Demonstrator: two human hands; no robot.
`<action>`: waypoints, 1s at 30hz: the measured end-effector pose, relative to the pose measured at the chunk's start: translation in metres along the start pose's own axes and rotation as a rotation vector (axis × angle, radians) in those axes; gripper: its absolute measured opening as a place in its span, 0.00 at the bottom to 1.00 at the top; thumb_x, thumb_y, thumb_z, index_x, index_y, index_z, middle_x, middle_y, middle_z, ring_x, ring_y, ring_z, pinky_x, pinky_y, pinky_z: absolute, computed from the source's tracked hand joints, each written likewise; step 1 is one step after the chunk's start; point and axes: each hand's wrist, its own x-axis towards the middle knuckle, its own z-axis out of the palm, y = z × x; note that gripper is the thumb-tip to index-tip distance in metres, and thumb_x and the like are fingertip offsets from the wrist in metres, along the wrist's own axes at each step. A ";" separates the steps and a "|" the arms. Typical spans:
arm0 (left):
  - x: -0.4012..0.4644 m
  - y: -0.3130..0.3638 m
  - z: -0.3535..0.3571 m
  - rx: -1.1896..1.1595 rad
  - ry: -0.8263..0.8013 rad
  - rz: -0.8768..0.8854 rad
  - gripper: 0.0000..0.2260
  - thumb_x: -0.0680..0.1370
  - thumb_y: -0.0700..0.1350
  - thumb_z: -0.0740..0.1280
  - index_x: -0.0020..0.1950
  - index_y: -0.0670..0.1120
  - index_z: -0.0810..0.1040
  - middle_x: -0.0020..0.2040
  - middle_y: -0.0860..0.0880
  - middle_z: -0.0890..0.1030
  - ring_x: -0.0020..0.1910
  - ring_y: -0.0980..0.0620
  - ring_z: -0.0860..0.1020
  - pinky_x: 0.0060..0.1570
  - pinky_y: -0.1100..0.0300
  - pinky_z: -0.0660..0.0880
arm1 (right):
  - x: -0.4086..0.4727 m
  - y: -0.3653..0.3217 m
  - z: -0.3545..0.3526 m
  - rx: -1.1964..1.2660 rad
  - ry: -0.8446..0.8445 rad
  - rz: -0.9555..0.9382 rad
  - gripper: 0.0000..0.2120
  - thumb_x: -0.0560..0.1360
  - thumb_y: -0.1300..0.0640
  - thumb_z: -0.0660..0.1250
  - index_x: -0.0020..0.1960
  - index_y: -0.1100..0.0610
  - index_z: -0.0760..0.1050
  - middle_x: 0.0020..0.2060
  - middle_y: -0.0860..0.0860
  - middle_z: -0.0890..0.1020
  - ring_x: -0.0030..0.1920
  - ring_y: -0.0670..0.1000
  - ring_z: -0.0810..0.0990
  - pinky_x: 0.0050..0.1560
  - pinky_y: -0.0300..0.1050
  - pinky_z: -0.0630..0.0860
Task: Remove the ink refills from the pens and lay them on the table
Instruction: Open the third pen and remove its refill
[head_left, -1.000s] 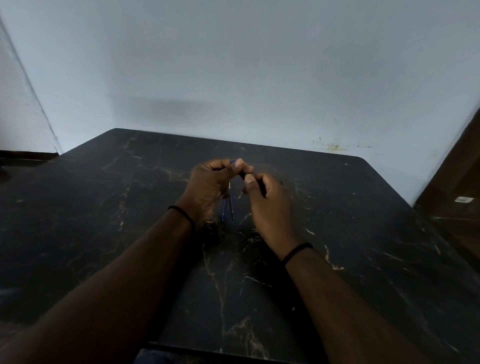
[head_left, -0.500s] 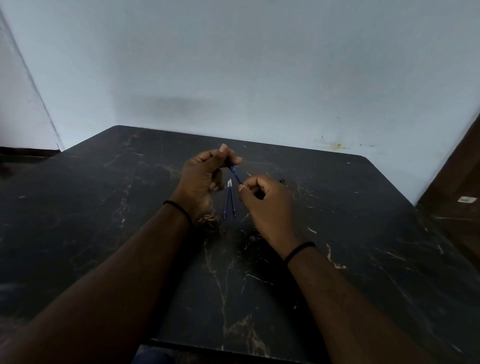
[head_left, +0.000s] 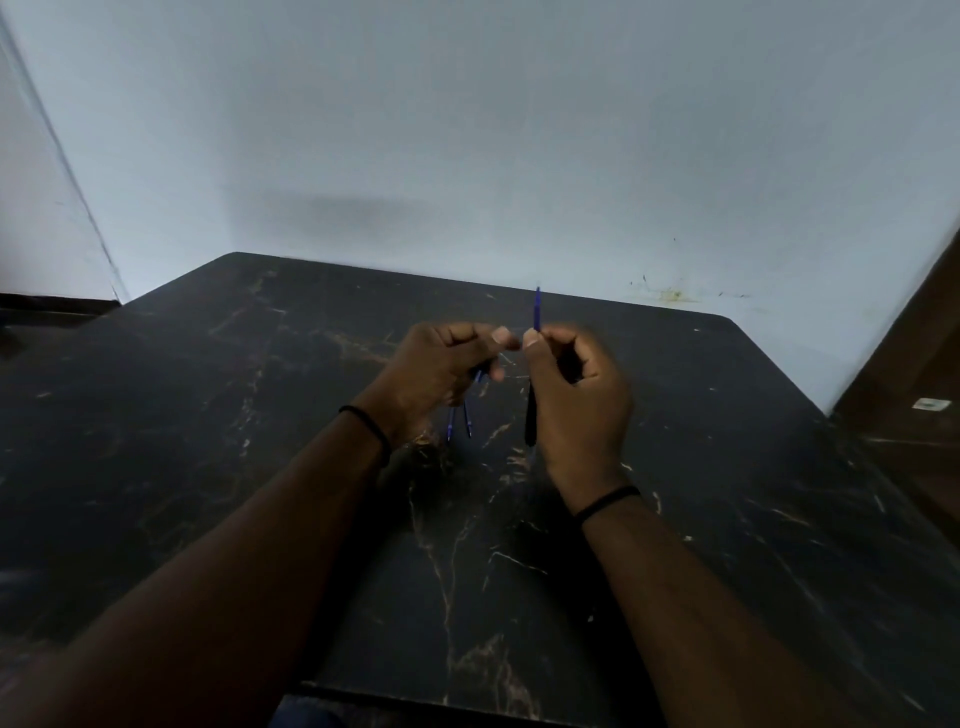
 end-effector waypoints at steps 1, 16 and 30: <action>-0.001 0.001 0.004 0.038 -0.045 0.000 0.09 0.79 0.48 0.67 0.45 0.49 0.86 0.34 0.46 0.81 0.21 0.57 0.61 0.23 0.64 0.59 | 0.001 -0.001 0.000 0.026 0.027 -0.008 0.05 0.76 0.57 0.71 0.45 0.48 0.79 0.36 0.41 0.81 0.38 0.39 0.79 0.39 0.30 0.75; -0.006 0.004 0.016 0.183 -0.179 0.008 0.05 0.74 0.48 0.71 0.44 0.50 0.86 0.33 0.44 0.82 0.25 0.53 0.65 0.26 0.62 0.61 | 0.002 -0.008 0.000 0.121 0.092 0.015 0.02 0.76 0.61 0.71 0.47 0.57 0.79 0.38 0.51 0.81 0.35 0.38 0.79 0.35 0.29 0.73; 0.000 -0.005 0.003 0.255 -0.114 0.076 0.08 0.74 0.36 0.73 0.49 0.32 0.83 0.27 0.54 0.81 0.22 0.64 0.73 0.27 0.76 0.67 | 0.006 -0.022 -0.003 0.183 0.134 -0.171 0.06 0.80 0.59 0.65 0.48 0.49 0.73 0.39 0.50 0.77 0.37 0.47 0.74 0.38 0.44 0.74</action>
